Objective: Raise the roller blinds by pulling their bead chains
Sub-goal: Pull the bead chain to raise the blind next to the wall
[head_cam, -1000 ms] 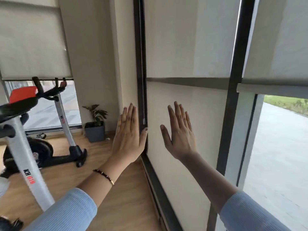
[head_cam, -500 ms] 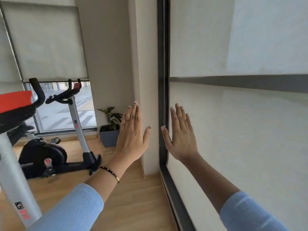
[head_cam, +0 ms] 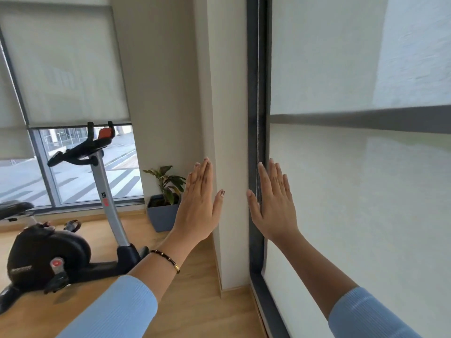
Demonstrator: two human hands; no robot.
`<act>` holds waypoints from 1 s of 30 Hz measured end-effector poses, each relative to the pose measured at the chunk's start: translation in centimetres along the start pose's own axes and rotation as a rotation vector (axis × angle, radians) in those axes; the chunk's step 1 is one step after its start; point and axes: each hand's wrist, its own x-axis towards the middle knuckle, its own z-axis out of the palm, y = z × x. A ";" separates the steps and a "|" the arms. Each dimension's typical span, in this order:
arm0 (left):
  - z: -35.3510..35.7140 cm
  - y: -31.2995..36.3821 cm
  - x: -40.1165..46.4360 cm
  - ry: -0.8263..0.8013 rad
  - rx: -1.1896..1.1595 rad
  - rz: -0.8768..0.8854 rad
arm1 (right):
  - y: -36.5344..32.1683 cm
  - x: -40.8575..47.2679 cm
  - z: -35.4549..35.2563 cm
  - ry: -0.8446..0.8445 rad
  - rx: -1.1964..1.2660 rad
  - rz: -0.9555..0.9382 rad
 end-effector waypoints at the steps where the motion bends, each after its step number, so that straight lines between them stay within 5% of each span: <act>1: 1.5 -1.5 1.5 -0.002 -0.031 -0.007 | 0.8 1.6 2.0 -0.007 0.008 0.000; 10: 13.7 -14.4 12.8 0.010 -0.158 -0.055 | 5.4 14.8 19.0 -0.013 0.078 -0.007; 15: 21.9 -20.6 19.9 -0.161 -0.400 -0.107 | 9.5 21.3 26.9 0.034 0.029 0.032; 19: 27.9 -24.2 26.3 -0.252 -0.682 -0.164 | 13.2 26.8 31.4 0.088 0.070 0.143; 24: 34.5 -26.2 33.7 -0.269 -1.117 -0.447 | 18.6 31.6 36.1 0.180 0.275 0.385; 30: 43.0 -29.1 39.6 -0.351 -1.292 -0.506 | 27.8 35.3 42.7 0.255 0.332 0.598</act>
